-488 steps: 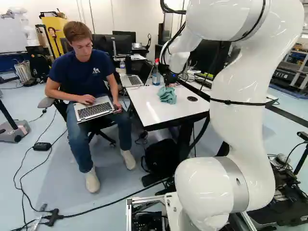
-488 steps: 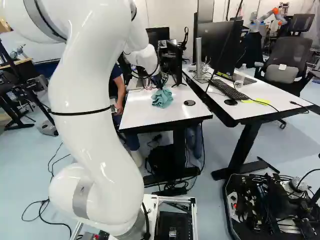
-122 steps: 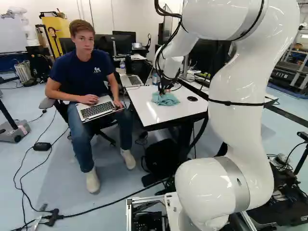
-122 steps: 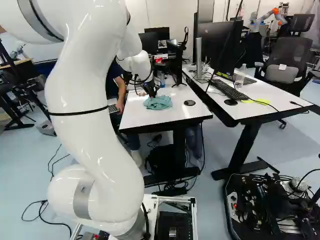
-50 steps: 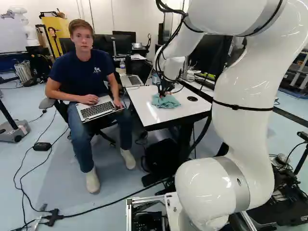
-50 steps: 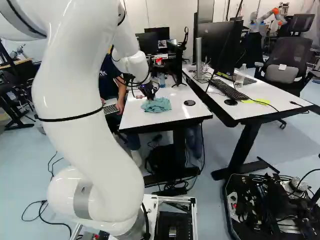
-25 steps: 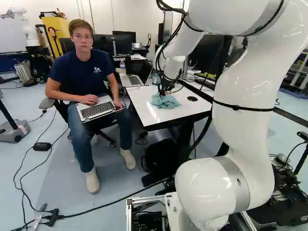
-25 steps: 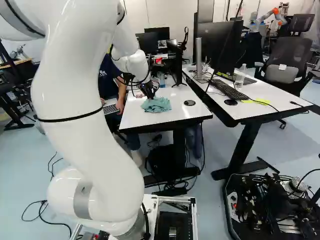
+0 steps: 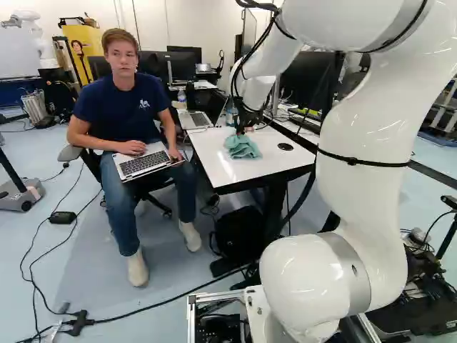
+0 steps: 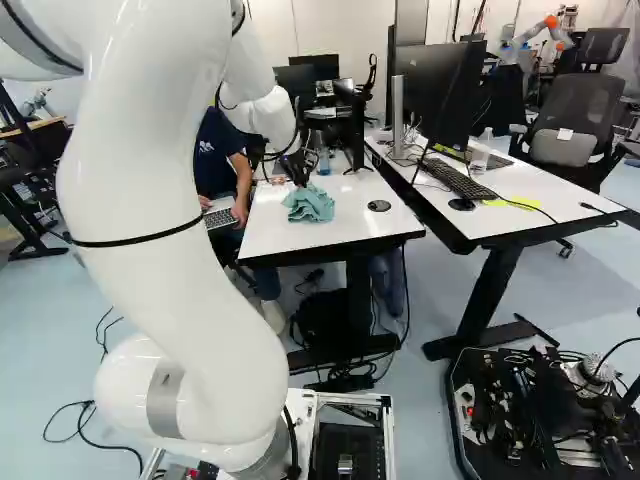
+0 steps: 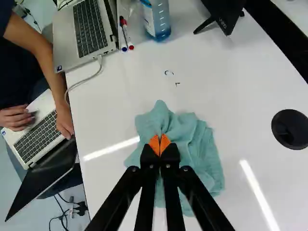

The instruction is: Clean the table with the green towel

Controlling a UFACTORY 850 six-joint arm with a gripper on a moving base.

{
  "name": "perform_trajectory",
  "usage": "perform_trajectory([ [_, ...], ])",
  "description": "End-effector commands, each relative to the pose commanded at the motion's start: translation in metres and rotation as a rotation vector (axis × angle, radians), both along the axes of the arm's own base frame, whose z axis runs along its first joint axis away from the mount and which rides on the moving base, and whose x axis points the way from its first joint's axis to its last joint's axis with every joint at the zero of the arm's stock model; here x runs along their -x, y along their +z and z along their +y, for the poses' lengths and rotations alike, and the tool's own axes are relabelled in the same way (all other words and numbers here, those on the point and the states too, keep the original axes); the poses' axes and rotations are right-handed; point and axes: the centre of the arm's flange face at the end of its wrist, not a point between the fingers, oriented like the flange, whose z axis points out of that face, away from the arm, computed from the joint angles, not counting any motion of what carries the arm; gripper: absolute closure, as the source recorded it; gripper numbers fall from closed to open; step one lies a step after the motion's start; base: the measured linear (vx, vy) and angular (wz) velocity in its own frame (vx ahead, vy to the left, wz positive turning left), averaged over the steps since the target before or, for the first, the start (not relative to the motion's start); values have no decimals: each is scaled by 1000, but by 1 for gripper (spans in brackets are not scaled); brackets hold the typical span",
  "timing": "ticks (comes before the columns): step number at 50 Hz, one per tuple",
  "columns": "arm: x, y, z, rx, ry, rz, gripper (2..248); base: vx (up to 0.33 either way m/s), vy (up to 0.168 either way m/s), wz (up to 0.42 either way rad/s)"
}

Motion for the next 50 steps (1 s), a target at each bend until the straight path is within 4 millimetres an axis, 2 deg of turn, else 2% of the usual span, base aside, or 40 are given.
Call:
perform_trajectory([
  [15, -10, 16, -2, 0, -3, -34, 228, 0, 0, 0],
  [50, -61, 14, -28, 1, -44, -62, 228, 0, 0, 0],
])
